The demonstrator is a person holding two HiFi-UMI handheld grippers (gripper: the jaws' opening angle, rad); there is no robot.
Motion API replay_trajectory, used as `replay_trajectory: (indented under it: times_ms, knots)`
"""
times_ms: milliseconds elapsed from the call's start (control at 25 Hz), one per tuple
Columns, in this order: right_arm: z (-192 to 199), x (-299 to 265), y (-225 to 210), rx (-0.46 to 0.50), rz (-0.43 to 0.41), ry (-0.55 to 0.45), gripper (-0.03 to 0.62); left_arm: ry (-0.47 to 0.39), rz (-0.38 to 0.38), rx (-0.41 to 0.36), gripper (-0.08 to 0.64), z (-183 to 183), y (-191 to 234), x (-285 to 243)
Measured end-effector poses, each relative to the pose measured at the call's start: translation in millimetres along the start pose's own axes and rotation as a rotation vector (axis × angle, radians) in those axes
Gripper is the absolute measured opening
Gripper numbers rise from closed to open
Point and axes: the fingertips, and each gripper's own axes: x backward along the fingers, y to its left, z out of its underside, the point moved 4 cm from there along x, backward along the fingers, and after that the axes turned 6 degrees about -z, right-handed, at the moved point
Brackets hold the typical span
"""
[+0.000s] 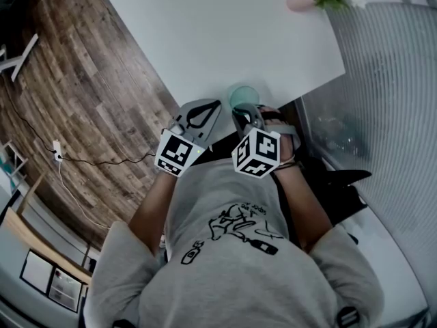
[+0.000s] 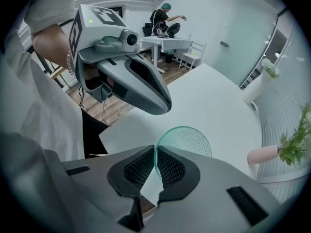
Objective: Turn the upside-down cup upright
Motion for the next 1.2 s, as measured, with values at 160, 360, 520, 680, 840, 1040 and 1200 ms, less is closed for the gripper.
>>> replay_trajectory:
  times_ms: [160,360,520,680,840,1040,1200]
  knots:
    - [-3.5,8.3,-2.9,-0.006,0.010,-0.014,0.046,-0.008,0.001,-0.014,0.003,-8.8,-0.9,1.8]
    - [-12.3,24.7,-8.0,-0.009,0.027,-0.035,0.046,-0.019,0.006,-0.030,0.004,-23.2,-3.3,5.9]
    - [-17.6,39.1,-11.1,-0.014,0.038,-0.060,0.046,-0.030,0.007,-0.044,0.003,-34.3,-7.1,9.4]
    - [-23.2,54.4,-14.2,-0.020,0.056,-0.077,0.046,-0.042,0.008,-0.059,0.003,-46.4,-9.6,15.3]
    - [-28.6,71.2,-15.2,-0.023,0.076,-0.099,0.046,-0.060,-0.001,-0.075,0.003,-59.6,-10.9,20.8]
    - [-38.9,88.2,-15.1,-0.015,0.094,-0.120,0.046,-0.081,0.010,-0.095,0.003,-83.2,-13.7,30.6]
    - [-45.8,103.3,-13.5,-0.011,0.112,-0.134,0.046,-0.111,0.011,-0.104,0.003,-98.4,-20.0,39.3]
